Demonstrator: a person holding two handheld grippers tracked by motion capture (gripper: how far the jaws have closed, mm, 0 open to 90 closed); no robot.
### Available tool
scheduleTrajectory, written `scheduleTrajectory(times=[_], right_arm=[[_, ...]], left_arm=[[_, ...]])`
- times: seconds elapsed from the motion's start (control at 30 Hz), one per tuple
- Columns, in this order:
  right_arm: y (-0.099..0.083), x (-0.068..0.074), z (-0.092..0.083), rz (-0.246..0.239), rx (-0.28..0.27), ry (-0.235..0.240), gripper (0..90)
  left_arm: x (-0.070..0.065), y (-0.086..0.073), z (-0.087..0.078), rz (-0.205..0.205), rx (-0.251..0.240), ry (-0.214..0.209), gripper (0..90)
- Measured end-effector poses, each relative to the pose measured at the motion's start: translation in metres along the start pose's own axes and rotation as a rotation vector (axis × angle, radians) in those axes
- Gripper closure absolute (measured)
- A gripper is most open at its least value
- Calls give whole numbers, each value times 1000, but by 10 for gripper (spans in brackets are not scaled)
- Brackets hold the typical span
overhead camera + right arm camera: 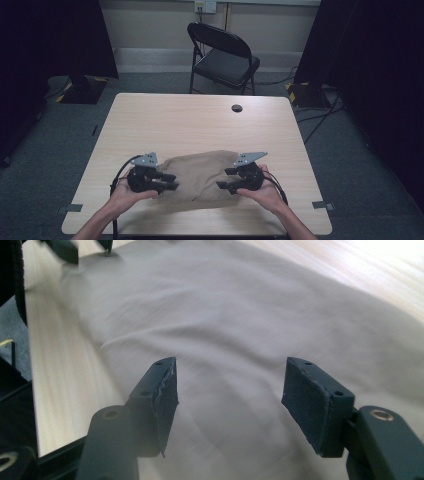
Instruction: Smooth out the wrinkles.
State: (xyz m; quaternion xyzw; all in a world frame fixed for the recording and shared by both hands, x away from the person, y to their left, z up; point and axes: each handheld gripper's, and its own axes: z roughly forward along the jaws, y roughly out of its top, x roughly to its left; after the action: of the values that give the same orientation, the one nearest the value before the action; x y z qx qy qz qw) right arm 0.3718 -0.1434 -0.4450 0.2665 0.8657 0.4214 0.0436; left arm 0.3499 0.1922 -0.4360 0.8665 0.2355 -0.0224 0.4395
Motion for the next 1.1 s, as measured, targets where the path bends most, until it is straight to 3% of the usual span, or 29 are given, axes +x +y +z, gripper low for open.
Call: scheduleTrajectory(times=[0.2,0.27,0.4,0.6,0.77,0.93,1.1], right_arm=[[-19,-2,11,23,65,-1,391],[-22,-2,12,3,74,-13,391],[-29,-6,11,8,91,-17,386],[-36,-9,12,13,111,-38,384],[-36,-15,14,22,108,-43,385],[-36,-22,14,45,82,-45,364],[-31,-17,4,57,26,-31,304]], left_arm=[[1,-12,20,-9,106,-16,648],[-1,-18,25,12,159,-4,658],[-1,-25,27,4,189,17,669],[11,-23,27,-2,177,53,675],[25,-30,27,-42,186,82,660],[31,-31,17,-90,115,72,627],[26,-28,4,-116,31,60,581]])
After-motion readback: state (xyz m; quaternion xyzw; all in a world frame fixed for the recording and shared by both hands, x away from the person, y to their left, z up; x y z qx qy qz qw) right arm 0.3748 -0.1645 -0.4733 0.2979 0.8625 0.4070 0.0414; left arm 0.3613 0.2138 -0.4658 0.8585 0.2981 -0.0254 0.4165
